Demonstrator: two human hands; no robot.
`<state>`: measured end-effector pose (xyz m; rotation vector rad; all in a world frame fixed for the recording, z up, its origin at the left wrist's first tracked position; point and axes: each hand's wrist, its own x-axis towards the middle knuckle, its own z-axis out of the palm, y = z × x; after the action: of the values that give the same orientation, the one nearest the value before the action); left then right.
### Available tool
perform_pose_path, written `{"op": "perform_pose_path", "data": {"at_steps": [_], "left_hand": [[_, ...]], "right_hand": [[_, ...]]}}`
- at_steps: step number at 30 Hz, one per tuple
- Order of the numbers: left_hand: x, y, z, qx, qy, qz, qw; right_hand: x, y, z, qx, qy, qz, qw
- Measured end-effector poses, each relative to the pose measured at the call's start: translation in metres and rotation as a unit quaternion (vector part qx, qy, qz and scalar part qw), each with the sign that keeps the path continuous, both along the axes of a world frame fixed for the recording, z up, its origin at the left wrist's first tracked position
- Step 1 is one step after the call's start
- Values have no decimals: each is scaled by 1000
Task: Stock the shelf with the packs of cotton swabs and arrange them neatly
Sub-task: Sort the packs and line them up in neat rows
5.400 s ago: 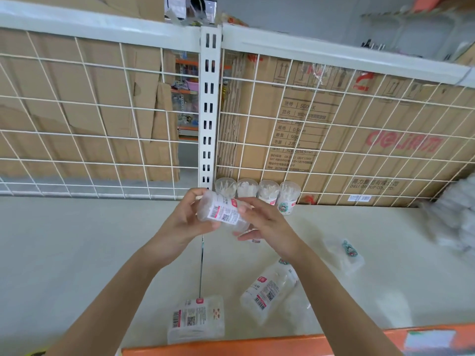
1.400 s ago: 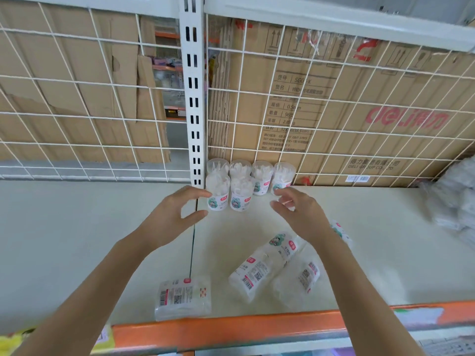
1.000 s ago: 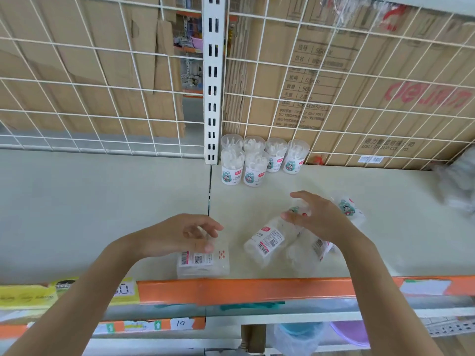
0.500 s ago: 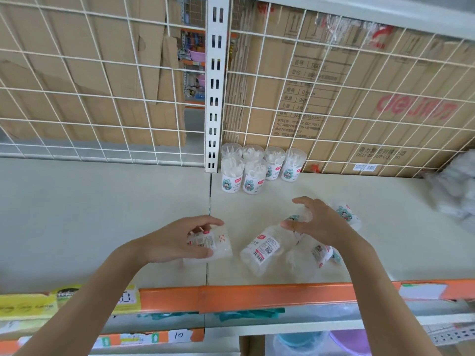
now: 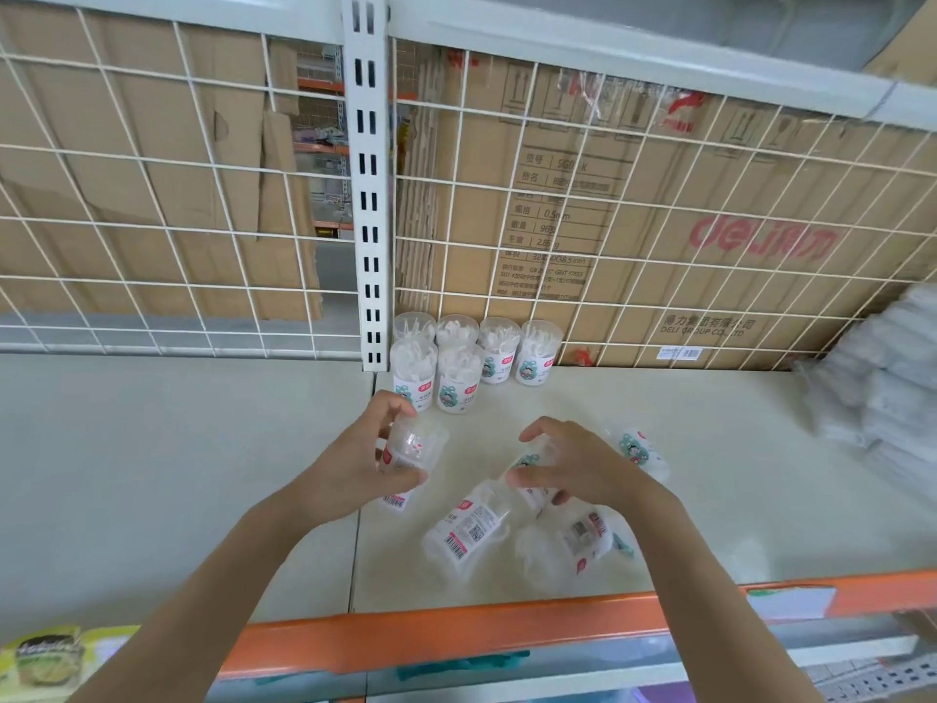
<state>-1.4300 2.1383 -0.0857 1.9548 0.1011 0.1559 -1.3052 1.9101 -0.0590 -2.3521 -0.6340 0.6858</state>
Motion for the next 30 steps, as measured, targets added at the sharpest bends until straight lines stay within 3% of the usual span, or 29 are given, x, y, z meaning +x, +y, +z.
{"op": "perform_pose_path", "data": {"at_steps": [10,14,18,25,30], "left_hand": [[42,-49,-2,-27,-26,105,994],[53,-56,-12,8,-20,137,990],[62,-60,-17,47,-15,150,988],[69,-65,-18,15,16,142,990],[71,-72,-13,43,40,169,984]], "right_hand": [[33,-15,-10,80,28,25,996],[41,-18,-17,106,-11,12,994],[50,-20,-17,139,-41,-16,989],[68,-29,-13,156,-6,-65,986],[74,-37,-11,169,-66,-39,983]]}}
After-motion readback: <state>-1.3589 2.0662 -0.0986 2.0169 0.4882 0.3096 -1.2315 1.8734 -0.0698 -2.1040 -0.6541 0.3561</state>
